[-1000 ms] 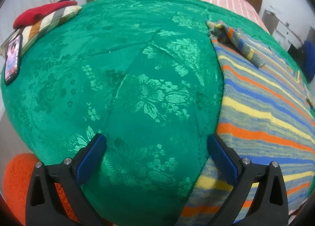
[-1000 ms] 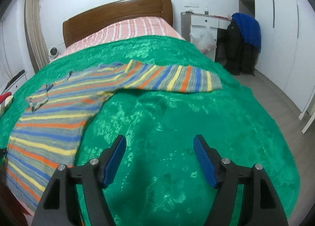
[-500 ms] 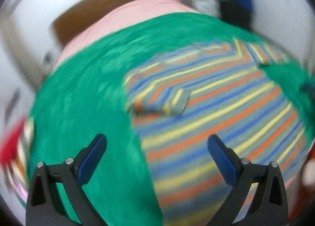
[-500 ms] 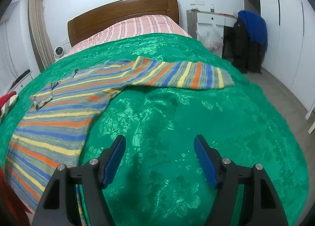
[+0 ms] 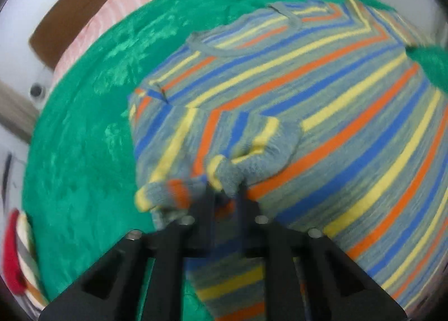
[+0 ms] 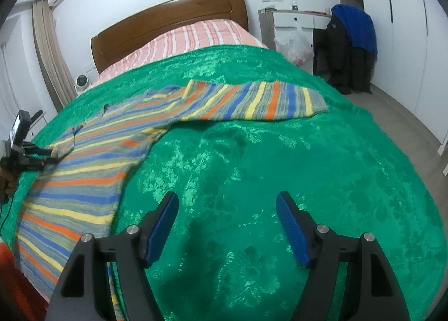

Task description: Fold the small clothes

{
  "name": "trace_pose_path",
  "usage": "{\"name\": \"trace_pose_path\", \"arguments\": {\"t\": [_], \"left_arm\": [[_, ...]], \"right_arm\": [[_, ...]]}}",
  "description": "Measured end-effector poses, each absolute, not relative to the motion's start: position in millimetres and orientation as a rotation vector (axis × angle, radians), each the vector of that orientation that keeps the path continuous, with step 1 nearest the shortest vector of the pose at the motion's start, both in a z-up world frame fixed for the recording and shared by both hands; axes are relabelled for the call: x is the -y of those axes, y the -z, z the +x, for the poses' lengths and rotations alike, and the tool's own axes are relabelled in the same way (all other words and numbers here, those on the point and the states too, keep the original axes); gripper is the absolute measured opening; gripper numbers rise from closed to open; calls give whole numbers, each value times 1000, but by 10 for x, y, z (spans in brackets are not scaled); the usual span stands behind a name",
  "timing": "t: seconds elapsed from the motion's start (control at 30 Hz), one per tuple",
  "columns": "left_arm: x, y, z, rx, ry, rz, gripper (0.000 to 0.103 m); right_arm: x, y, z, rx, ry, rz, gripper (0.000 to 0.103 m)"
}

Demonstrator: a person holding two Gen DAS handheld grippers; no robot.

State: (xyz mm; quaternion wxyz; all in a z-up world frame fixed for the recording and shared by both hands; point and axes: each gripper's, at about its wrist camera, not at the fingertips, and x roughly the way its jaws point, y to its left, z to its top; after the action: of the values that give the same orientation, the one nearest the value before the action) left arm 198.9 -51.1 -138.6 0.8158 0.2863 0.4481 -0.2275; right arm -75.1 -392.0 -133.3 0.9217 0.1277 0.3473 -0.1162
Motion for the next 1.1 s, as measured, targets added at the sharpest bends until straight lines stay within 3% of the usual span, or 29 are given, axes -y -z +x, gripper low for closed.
{"name": "trace_pose_path", "arguments": {"t": [0.13,0.27,0.47,0.63,0.87,1.0,1.1], "left_arm": [[108,1024,2101,-909,452,355,8],[-857,682,2354,-878,277,-32,7],[-2397,1075,2502,-953,-89,-405,5],[-2453,1472,2461,-1023,-121,-425,5],[-2539,1498,2452,-1007,-139,-487,6],[-2753,1458,2401,-981,-216,-515,11],[-2968,1488,2303,-980,-307,-561,9]], "right_arm": [[3857,1339,-732,-717,235,235,72],[3816,1342,-722,-721,228,212,72],[3802,1366,-701,-727,221,207,72],[3764,1403,-673,-744,217,199,72],[3789,1435,-672,-757,217,204,72],[3844,1440,-683,-757,225,227,72],[3851,1437,-684,-755,226,231,72]]}}
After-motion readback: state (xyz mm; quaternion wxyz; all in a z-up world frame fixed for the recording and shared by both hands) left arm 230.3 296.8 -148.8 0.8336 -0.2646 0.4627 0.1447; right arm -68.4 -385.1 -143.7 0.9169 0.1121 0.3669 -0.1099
